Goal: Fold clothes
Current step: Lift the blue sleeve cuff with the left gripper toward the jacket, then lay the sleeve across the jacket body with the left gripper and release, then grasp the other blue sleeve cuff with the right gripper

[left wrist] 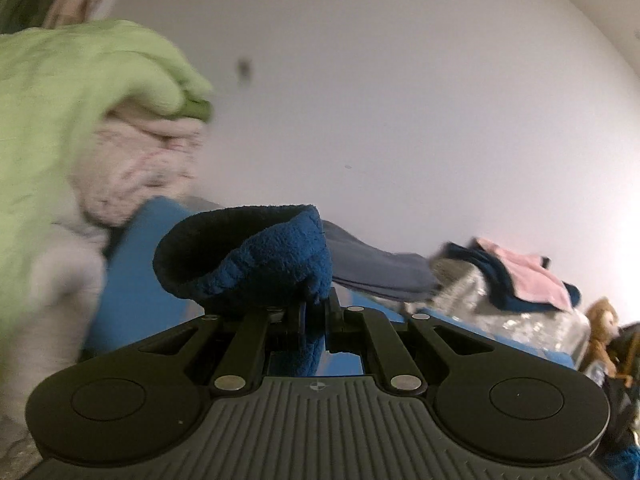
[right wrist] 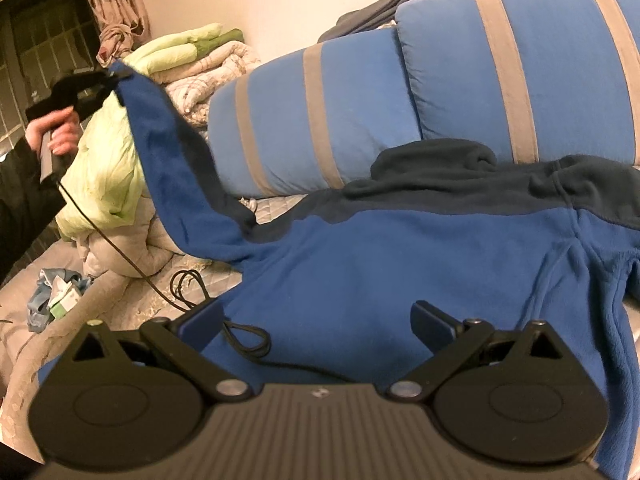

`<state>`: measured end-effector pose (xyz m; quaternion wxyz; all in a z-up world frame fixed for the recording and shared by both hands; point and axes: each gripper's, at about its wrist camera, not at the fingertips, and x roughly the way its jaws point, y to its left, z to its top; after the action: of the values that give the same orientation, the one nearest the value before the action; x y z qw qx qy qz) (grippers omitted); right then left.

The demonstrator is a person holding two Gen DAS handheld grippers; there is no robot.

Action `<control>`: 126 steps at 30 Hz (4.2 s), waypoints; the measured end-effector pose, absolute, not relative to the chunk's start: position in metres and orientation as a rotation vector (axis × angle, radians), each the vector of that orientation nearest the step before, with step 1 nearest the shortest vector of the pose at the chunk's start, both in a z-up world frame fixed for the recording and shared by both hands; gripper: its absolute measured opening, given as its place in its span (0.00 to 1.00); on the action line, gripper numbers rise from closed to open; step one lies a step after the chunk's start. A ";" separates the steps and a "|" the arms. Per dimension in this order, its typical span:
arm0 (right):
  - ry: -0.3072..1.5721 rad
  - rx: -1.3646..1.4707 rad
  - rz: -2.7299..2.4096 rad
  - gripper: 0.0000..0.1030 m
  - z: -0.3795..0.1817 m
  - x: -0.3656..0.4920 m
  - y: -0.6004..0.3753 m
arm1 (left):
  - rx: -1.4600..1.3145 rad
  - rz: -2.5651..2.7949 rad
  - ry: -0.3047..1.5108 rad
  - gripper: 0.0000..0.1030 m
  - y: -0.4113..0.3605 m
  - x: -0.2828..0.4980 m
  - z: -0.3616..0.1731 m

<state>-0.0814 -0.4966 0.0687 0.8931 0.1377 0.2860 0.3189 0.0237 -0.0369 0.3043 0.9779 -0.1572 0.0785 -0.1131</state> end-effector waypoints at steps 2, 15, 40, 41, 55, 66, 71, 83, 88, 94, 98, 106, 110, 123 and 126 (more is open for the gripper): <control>0.595 0.284 0.661 1.00 0.069 -0.081 -0.496 | -0.301 -0.258 0.166 0.07 -0.052 0.031 0.307; 0.597 0.282 0.645 1.00 0.068 -0.080 -0.495 | -0.263 -0.406 0.239 0.08 -0.150 0.048 0.280; 0.578 0.313 0.634 1.00 0.069 -0.080 -0.504 | 0.075 -0.614 0.635 0.65 -0.323 0.051 0.163; 0.575 0.309 0.635 1.00 0.069 -0.080 -0.504 | 0.087 -0.613 0.639 0.69 -0.325 0.048 0.160; 0.592 0.270 0.608 1.00 0.068 -0.080 -0.497 | 0.057 -0.522 0.639 0.74 -0.267 0.037 0.170; 0.594 0.168 0.618 1.00 0.070 -0.085 -0.481 | 0.006 -0.438 0.625 0.74 -0.211 0.037 0.193; 0.613 0.150 0.616 1.00 0.069 -0.083 -0.478 | -0.006 -0.431 0.621 0.74 -0.196 0.036 0.199; 0.622 0.196 0.593 1.00 0.068 -0.079 -0.484 | 0.028 -0.367 0.602 0.74 -0.161 0.018 0.178; 0.628 0.226 0.595 1.00 0.067 -0.077 -0.488 | -0.024 -0.337 0.610 0.74 -0.143 0.012 0.169; 0.628 0.247 0.579 1.00 0.067 -0.076 -0.492 | -0.058 -0.301 0.618 0.74 -0.125 0.007 0.158; 0.618 0.229 0.573 1.00 0.068 -0.077 -0.490 | -0.073 -0.280 0.608 0.74 -0.114 0.003 0.154; 0.582 0.131 0.579 1.00 0.084 -0.085 -0.489 | -0.094 -0.239 0.588 0.74 -0.087 -0.009 0.145; 0.559 0.003 0.552 1.00 0.101 -0.088 -0.495 | -0.090 -0.221 0.588 0.74 -0.071 -0.017 0.137; 0.435 -0.707 0.546 1.00 0.100 -0.065 -0.489 | -0.095 -0.170 0.620 0.74 -0.042 -0.026 0.111; 0.394 -0.878 0.571 1.00 0.086 -0.062 -0.474 | -0.071 -0.182 0.627 0.74 -0.047 -0.026 0.107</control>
<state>-0.0617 -0.4735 0.0860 0.8474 -0.4166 0.1868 0.2710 -0.0260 -0.0467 0.1069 0.9467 -0.0348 0.3077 -0.0891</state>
